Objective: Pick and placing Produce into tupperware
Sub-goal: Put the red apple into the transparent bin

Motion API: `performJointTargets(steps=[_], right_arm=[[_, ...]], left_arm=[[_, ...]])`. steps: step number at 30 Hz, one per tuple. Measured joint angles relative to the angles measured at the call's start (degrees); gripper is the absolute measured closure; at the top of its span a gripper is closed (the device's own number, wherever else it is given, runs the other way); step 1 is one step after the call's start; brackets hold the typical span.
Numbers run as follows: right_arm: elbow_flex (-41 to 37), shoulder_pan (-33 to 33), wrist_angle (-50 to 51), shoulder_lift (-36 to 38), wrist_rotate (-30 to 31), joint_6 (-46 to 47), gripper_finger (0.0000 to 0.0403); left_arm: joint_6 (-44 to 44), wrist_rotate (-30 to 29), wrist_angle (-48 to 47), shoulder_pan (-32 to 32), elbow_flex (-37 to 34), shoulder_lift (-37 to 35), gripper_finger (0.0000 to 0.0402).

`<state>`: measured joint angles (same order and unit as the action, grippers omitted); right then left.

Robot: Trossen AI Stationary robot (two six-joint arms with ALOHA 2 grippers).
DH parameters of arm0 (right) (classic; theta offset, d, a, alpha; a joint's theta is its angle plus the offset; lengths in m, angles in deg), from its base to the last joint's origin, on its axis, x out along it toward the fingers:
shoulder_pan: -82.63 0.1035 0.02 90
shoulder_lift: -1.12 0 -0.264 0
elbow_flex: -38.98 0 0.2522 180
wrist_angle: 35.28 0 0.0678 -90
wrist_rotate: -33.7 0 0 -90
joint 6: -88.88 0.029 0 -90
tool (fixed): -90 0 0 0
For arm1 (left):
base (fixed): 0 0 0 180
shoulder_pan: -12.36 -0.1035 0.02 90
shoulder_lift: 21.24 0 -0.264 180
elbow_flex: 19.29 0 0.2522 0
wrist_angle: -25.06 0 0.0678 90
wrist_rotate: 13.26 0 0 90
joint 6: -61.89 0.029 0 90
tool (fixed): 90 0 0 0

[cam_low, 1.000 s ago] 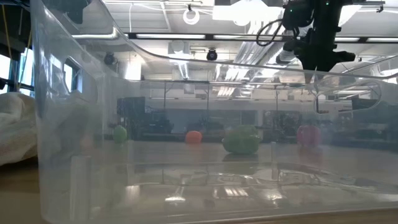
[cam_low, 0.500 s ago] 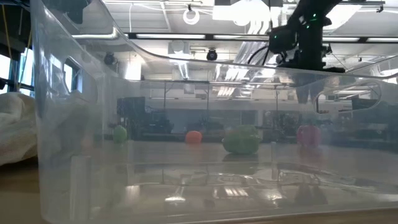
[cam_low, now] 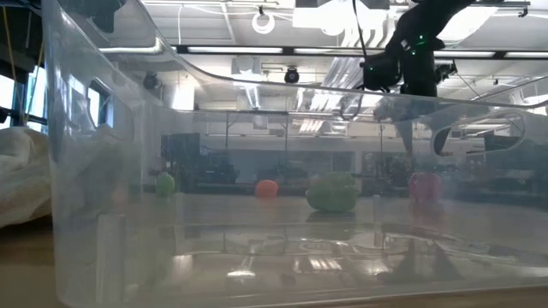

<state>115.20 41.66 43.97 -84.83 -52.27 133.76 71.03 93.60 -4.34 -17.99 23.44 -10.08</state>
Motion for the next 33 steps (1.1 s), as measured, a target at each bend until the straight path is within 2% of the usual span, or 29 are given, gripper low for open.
performJointTargets(steps=[11,17,23,33], right_arm=[[-0.64,-3.64,-2.41,0.04,-0.12,5.24,0.0171],[-7.40,-4.56,-9.93,0.02,-4.10,8.35,0.0171],[-12.03,-4.84,-11.37,0.02,-3.50,9.91,0.0171],[-17.47,-4.96,-22.16,0.02,-4.11,13.63,0.0171]], left_arm=[[-0.01,0.00,0.00,-0.02,0.01,0.00,0.0364],[0.00,0.00,0.00,-0.02,0.01,0.00,0.0364],[0.00,0.00,0.00,-0.01,-0.01,0.00,0.0364],[0.00,0.00,0.00,0.00,0.01,0.00,0.0364]])
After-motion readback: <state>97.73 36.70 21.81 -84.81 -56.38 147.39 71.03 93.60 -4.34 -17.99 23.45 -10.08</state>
